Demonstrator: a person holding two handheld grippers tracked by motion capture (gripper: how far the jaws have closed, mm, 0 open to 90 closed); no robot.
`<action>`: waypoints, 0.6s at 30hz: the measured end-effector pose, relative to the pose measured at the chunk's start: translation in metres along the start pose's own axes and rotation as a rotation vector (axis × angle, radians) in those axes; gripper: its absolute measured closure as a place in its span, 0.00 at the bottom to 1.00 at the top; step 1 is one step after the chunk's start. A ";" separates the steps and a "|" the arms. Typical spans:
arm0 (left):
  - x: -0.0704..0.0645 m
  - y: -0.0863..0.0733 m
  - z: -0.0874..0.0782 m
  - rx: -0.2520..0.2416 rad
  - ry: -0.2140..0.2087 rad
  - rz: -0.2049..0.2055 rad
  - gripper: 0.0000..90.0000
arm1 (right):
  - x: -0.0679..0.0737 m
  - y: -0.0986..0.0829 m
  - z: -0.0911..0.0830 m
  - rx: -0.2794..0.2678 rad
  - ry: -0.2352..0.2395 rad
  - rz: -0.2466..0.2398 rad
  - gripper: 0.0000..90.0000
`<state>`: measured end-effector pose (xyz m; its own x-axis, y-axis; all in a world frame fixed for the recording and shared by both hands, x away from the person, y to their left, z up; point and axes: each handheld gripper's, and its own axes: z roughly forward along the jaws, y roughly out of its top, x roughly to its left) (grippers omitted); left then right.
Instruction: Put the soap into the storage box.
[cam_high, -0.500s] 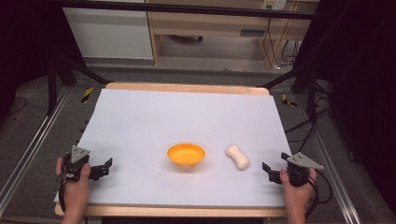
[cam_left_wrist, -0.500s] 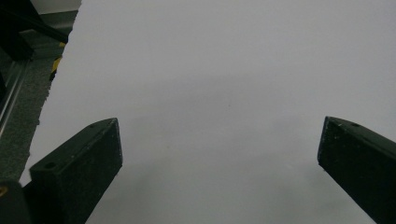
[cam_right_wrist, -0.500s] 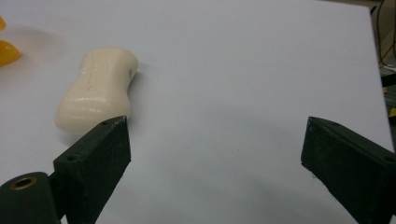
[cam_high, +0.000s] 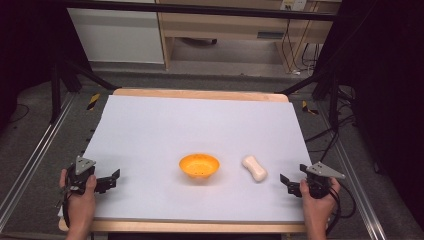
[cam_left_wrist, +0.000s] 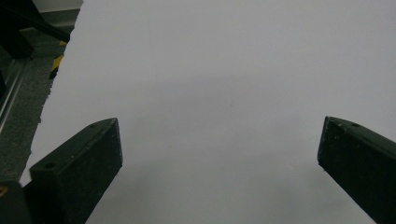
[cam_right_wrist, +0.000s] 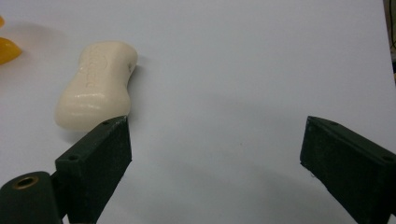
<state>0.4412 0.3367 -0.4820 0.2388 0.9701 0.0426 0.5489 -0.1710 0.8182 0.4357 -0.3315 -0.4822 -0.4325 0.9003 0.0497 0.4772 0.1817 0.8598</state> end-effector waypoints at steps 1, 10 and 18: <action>0.000 0.000 0.000 0.002 0.000 0.001 0.00 | 0.001 0.001 0.000 0.011 0.003 0.002 0.09; 0.000 0.000 0.000 -0.002 0.002 0.002 0.00 | 0.007 0.024 0.001 0.094 -0.007 -0.036 0.11; 0.000 0.000 0.000 -0.002 -0.004 0.000 0.00 | 0.012 0.042 0.013 0.189 0.045 -0.092 0.12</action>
<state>0.4409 0.3369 -0.4820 0.2422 0.9694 0.0402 0.5469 -0.1707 0.8196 0.4602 -0.3079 -0.4523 -0.5124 0.8587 0.0016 0.5674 0.3372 0.7513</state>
